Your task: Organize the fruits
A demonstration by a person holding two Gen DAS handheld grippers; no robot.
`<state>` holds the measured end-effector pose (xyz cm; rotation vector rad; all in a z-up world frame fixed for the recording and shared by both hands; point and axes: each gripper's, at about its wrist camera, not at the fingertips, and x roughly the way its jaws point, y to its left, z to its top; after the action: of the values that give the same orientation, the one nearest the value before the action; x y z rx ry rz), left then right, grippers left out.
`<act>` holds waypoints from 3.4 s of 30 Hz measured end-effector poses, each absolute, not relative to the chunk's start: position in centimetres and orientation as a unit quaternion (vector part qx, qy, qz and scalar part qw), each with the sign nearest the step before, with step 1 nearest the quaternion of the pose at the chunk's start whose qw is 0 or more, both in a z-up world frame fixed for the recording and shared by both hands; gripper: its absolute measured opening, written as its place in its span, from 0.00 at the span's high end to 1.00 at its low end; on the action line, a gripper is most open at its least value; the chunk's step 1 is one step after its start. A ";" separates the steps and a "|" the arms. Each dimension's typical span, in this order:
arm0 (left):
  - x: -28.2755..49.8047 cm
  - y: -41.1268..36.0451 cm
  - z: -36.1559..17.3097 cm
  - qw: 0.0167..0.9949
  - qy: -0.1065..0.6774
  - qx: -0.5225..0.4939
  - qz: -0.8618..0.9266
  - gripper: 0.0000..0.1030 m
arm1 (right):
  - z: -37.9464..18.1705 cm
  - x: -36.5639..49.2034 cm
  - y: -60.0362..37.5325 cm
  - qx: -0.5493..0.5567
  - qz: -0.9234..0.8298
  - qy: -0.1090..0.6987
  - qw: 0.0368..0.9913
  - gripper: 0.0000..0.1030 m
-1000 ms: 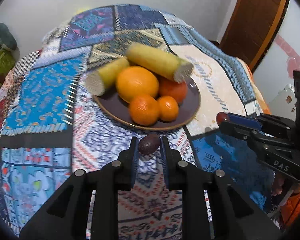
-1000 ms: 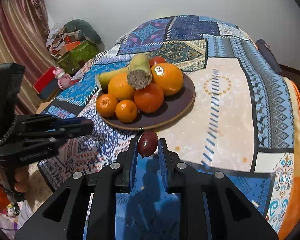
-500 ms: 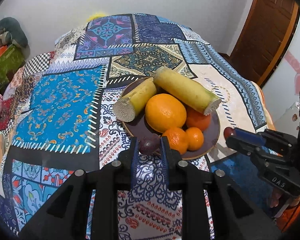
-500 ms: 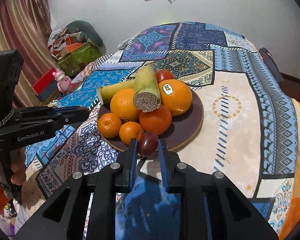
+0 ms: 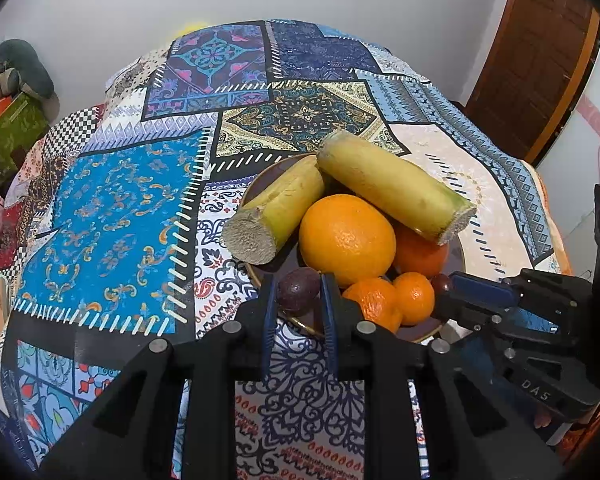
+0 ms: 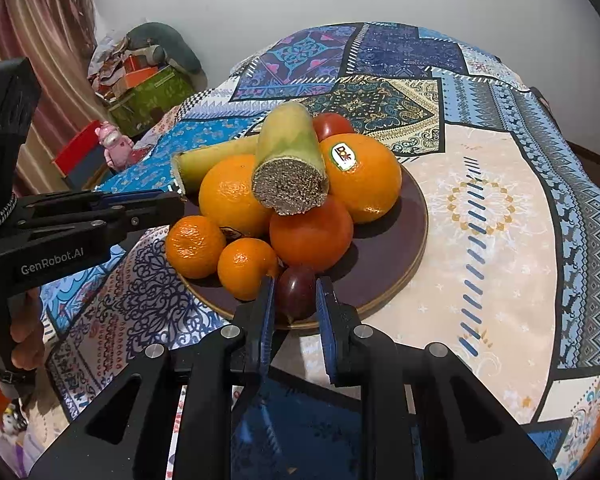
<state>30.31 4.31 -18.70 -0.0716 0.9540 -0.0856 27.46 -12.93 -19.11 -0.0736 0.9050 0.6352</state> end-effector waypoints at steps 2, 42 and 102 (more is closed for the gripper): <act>30.5 4.3 -18.9 0.885 0.462 -0.037 -0.043 0.79 | -19.1 27.5 -12.9 -0.037 0.300 0.430 0.851 0.82; 4.3 1.8 4.3 0.990 0.138 -0.032 -0.022 0.42 | 2.2 7.0 -18.5 -0.001 0.271 0.147 0.951 0.45; -1.0 0.6 4.5 0.994 0.104 -0.019 -0.015 0.00 | 3.2 1.6 -19.3 -0.009 0.206 0.081 0.975 0.00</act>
<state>-0.95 0.56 4.54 -0.0388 0.2074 -0.0306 1.57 -19.34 3.19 -0.0174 0.1625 0.4147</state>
